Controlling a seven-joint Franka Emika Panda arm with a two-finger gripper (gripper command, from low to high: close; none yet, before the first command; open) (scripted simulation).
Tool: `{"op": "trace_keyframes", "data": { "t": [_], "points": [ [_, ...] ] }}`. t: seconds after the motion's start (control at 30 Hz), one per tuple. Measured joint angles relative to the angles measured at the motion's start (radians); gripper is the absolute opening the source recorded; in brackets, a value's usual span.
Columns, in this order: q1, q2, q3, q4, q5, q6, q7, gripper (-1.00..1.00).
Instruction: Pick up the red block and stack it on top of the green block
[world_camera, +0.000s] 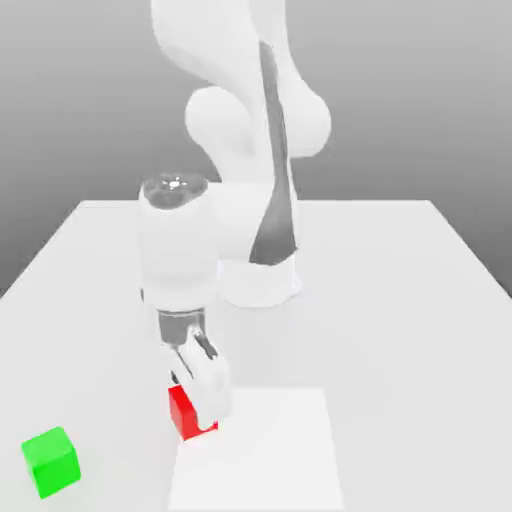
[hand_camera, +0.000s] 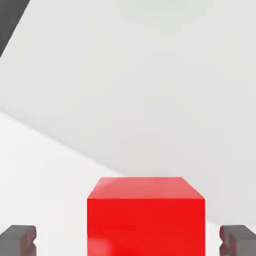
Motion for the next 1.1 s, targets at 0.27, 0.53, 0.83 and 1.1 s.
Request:
{"op": "trace_keyframes", "data": {
  "t": [0.27, 0.53, 0.83, 1.1],
  "points": [
    [0.014, 0.023, -0.018, 0.0, -0.016, 0.021, 0.011, -1.0],
    [-0.025, -0.107, 0.045, -0.008, 0.077, -0.087, -0.053, -1.0],
    [-0.029, -0.217, 0.064, -0.018, 0.143, -0.197, -0.093, -1.0],
    [-0.11, -0.134, -0.018, 0.203, 0.185, -0.326, 0.023, -1.0]
  ]
}}
